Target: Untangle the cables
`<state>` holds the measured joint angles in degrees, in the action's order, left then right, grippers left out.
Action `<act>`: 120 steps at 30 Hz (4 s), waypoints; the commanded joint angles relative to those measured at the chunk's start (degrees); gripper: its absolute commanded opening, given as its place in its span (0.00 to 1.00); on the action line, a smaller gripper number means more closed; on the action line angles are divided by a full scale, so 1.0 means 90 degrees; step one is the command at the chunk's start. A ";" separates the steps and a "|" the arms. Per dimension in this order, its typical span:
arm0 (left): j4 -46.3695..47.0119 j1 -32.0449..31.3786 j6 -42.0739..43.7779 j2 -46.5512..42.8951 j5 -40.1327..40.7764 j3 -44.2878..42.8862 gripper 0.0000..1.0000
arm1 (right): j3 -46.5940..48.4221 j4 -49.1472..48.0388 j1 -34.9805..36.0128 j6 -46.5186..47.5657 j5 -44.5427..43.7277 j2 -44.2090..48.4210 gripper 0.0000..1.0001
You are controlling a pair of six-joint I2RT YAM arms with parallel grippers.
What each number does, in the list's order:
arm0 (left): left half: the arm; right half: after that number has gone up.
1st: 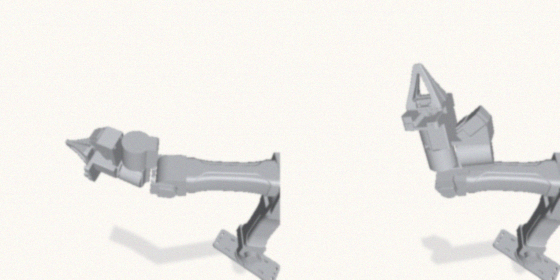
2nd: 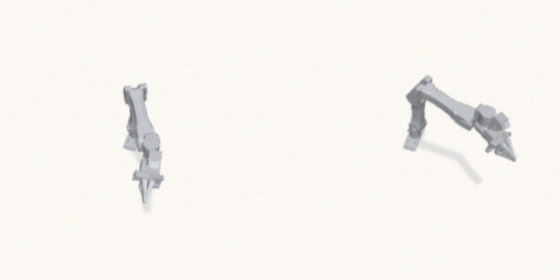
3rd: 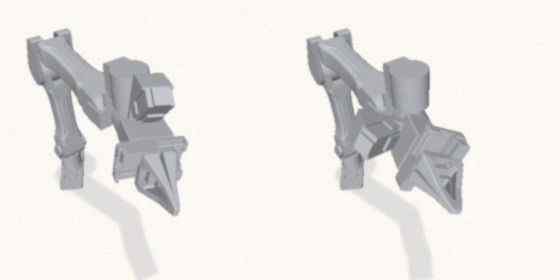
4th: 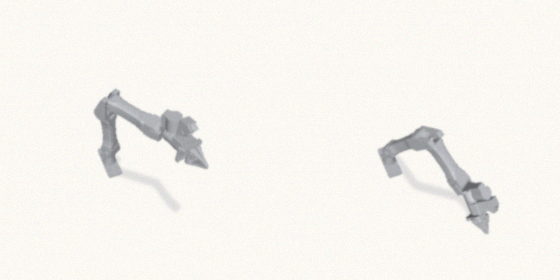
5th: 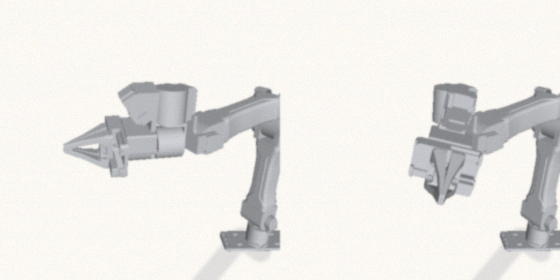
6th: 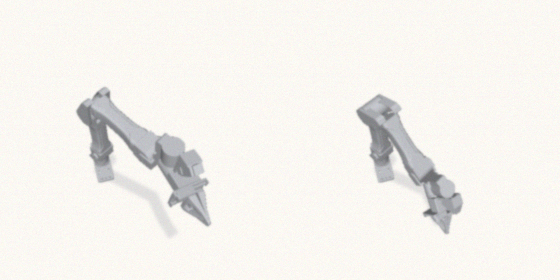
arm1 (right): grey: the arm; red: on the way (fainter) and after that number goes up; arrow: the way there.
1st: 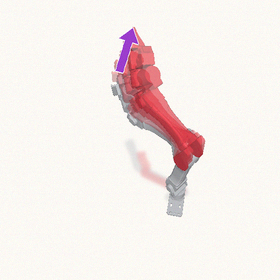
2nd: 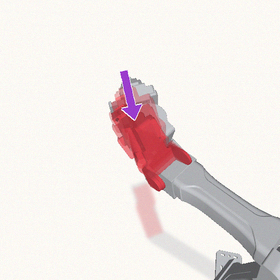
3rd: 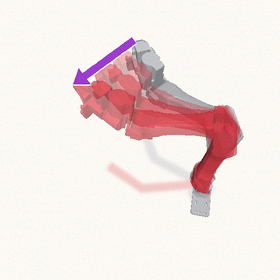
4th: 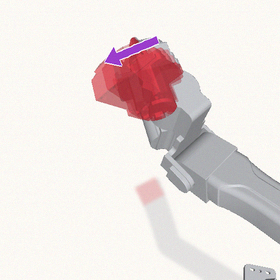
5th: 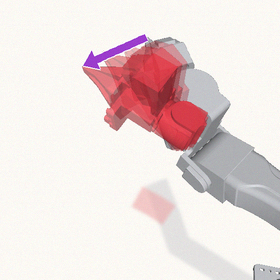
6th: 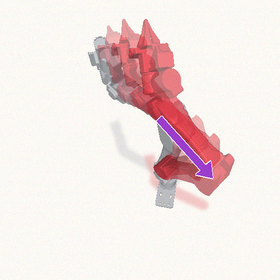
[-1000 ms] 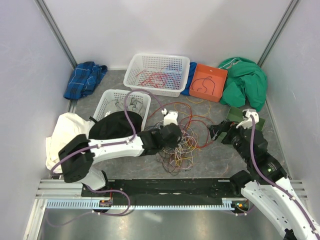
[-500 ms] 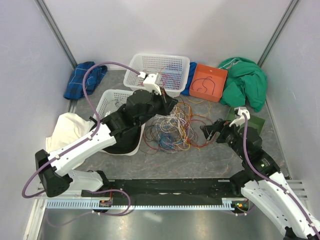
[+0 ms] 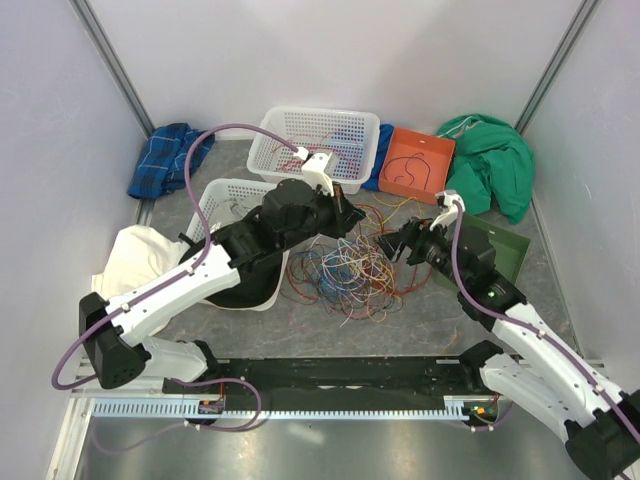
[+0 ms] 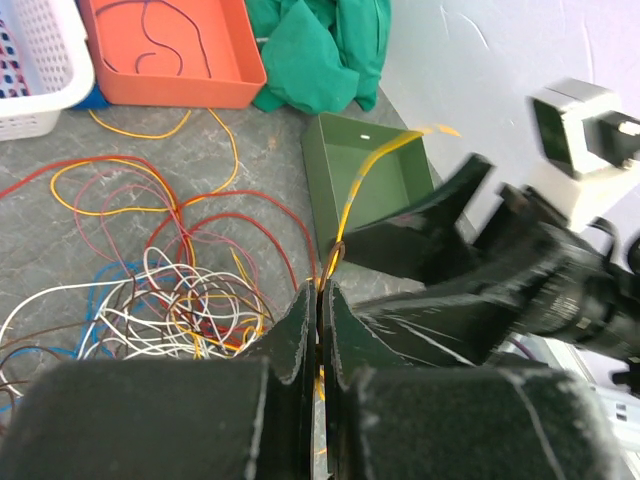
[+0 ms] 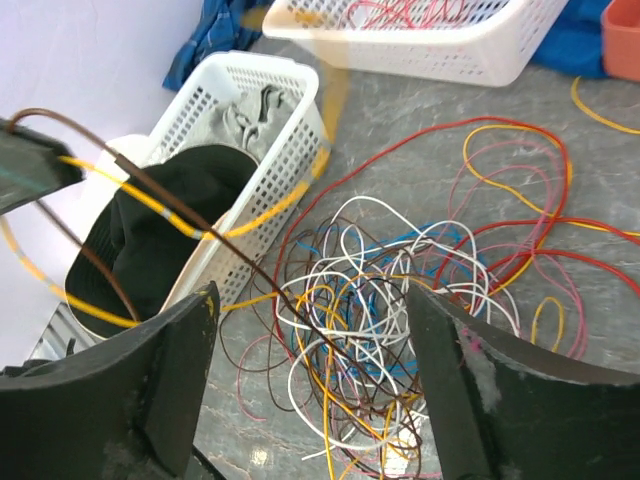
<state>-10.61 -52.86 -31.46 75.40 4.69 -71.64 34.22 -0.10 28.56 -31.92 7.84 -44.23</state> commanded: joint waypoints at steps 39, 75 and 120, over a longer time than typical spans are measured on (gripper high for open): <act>0.2679 0.0014 -0.0440 -0.1951 0.1424 0.3310 1.00 | 0.6459 0.2471 0.0118 0.0305 -0.2004 -0.1452 0.00; 1.1140 -0.0357 0.3067 0.2090 -0.1830 0.3292 0.98 | 0.7701 0.2687 0.0118 -0.0916 -0.0578 -0.1941 0.00; -0.0266 0.0200 0.0381 0.0880 -0.1946 -0.3778 0.02 | 0.2048 0.0764 0.0206 -0.0271 -0.0139 0.0911 0.01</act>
<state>-5.87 -51.11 -23.64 80.12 -7.05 -102.10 53.60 16.64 30.17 -34.68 -0.36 -35.81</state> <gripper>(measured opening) 0.033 0.010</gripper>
